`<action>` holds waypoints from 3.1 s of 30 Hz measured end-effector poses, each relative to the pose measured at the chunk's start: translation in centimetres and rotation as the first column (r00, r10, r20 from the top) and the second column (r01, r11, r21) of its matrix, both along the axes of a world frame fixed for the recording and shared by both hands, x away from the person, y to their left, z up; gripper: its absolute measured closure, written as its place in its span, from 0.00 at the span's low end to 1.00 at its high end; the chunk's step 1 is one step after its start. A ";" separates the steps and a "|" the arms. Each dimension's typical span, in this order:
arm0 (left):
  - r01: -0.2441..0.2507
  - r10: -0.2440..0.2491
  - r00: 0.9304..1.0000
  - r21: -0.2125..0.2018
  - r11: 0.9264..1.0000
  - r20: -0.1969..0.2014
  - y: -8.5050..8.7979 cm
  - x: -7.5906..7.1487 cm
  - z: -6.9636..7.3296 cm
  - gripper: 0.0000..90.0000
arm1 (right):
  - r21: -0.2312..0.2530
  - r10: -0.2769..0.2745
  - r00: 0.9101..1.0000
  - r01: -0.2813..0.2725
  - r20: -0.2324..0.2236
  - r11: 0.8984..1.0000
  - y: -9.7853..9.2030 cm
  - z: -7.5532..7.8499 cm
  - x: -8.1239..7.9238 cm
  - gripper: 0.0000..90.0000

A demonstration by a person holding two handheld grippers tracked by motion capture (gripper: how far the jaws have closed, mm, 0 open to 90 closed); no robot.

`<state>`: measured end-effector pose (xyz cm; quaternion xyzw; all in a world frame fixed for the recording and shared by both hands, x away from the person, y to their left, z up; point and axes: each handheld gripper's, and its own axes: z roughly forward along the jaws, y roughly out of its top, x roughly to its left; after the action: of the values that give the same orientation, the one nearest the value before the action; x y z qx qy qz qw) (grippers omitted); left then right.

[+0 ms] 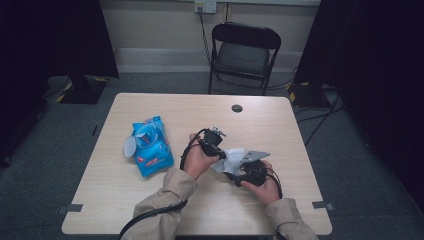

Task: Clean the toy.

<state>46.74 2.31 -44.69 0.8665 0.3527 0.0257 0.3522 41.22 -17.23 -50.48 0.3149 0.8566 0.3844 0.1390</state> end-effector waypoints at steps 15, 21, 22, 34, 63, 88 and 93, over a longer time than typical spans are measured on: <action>-0.080 0.079 0.996 0.035 0.996 0.038 3.2 1.3 0.5 0.92 | 0.000 0.000 1.000 0.000 0.000 1.000 0.0 0.0 0.0 0.28; -0.097 0.095 0.995 0.049 0.994 0.043 4.2 1.5 0.5 0.92 | 0.000 -0.001 1.000 0.001 0.000 1.000 0.0 0.0 0.0 0.28; -0.100 0.098 0.994 0.056 0.993 0.045 4.4 1.5 0.6 0.92 | 0.000 -0.001 1.000 0.001 0.000 1.000 0.0 0.0 0.0 0.28; -0.137 0.131 0.989 0.089 0.987 0.066 6.3 1.8 0.7 0.92 | 0.000 -0.001 1.000 0.001 0.000 1.000 0.0 0.0 0.0 0.28; -0.112 0.112 0.986 -0.014 0.994 0.127 7.2 0.0 5.9 0.93 | 0.000 -0.001 1.000 0.001 0.002 1.000 0.0 0.0 0.0 0.28; 0.102 -0.099 0.994 -0.101 0.990 0.035 -1.5 -3.0 3.6 0.92 | 0.001 0.000 1.000 0.000 0.003 1.000 0.0 0.0 0.0 0.28; 0.100 -0.100 0.995 -0.072 0.992 0.004 -2.4 -3.1 1.6 0.92 | 0.001 -0.001 1.000 0.001 0.002 1.000 0.0 0.0 0.0 0.28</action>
<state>43.68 -0.08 -43.05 0.8699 0.3093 -0.0045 0.3843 41.22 -17.22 -50.49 0.3150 0.8561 0.3851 0.1398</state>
